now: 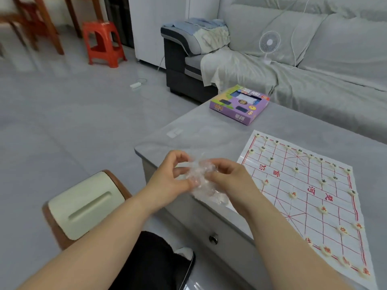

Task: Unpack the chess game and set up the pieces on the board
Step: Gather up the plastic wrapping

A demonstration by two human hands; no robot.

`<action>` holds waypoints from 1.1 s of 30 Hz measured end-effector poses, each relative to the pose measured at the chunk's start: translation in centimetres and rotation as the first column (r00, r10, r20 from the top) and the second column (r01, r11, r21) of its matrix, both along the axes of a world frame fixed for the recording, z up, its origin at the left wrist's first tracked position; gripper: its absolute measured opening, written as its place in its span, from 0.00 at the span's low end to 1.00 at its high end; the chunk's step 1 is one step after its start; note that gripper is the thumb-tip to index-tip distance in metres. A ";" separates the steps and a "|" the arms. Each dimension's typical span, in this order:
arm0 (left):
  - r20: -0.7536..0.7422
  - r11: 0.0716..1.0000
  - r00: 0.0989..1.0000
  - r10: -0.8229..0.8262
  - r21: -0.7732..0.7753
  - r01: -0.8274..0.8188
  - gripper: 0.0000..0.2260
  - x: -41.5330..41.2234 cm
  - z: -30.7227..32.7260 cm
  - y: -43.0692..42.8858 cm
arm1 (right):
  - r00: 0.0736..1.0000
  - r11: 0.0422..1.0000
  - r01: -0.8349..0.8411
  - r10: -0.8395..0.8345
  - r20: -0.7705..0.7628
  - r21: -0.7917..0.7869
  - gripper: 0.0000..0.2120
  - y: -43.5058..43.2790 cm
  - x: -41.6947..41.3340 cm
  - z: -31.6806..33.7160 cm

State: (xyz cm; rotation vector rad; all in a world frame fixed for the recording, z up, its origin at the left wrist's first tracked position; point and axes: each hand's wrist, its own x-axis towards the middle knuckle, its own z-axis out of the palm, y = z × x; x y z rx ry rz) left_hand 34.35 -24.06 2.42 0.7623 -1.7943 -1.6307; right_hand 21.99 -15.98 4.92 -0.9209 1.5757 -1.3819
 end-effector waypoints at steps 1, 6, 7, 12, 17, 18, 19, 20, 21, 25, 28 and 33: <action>0.047 1.000 0.999 0.014 -0.013 -0.013 0.17 1.1 -0.3 -0.1 | 1.000 1.000 -0.019 0.019 0.014 0.012 0.12 -0.7 1.1 -0.4; 0.135 0.909 0.911 0.390 -0.217 -0.357 0.15 7.6 -2.1 -1.6 | 0.986 0.981 -0.148 0.137 0.092 0.124 0.12 -4.6 7.8 -2.9; 0.146 0.887 0.893 0.425 -0.264 -0.379 0.16 8.8 -2.7 -2.1 | 0.983 0.970 -0.178 0.167 0.080 0.167 0.18 -5.5 9.2 -3.5; 0.195 0.877 0.875 0.444 -0.295 -0.379 0.19 13.4 -6.4 -4.6 | 0.978 0.925 -0.205 0.183 0.097 0.319 0.18 -9.8 14.6 -6.5; 0.243 0.954 0.924 0.295 -0.136 -0.269 0.12 17.2 -10.2 -7.6 | 0.982 0.917 -0.126 0.169 -0.081 0.378 0.17 -13.3 16.1 -10.3; 0.317 0.947 0.896 0.311 -0.180 -0.266 0.13 17.9 -11.3 -8.4 | 0.981 0.914 -0.098 0.154 -0.114 0.394 0.18 -13.7 16.0 -11.2; 0.413 0.925 0.836 0.362 -0.269 -0.268 0.14 18.5 -12.5 -9.1 | 0.981 0.909 -0.073 0.139 -0.133 0.409 0.19 -14.0 15.9 -12.0; 0.509 0.891 0.746 0.429 -0.373 -0.258 0.17 19.0 -13.6 -9.8 | 0.982 0.905 -0.052 0.123 -0.142 0.423 0.19 -14.3 15.9 -12.8; 0.585 0.860 0.650 0.486 -0.451 -0.237 0.21 19.4 -14.5 -10.4 | 0.984 0.902 -0.034 0.105 -0.141 0.429 0.20 -14.5 15.9 -13.4; 0.750 0.838 0.390 0.535 -0.529 -0.132 0.31 20.8 -17.1 -12.5 | 0.985 0.910 -0.036 0.102 -0.139 0.412 0.18 -15.6 15.8 -14.8; 0.817 0.866 0.289 0.499 -0.485 -0.125 0.37 21.8 -17.5 -14.6 | 0.982 0.913 -0.097 0.153 -0.113 0.397 0.16 -16.3 15.6 -15.7; 0.904 0.932 0.224 0.363 -0.358 -0.063 0.46 22.5 -17.1 -17.0 | 0.961 0.899 -0.085 0.188 -0.204 0.429 0.14 -17.2 15.7 -16.8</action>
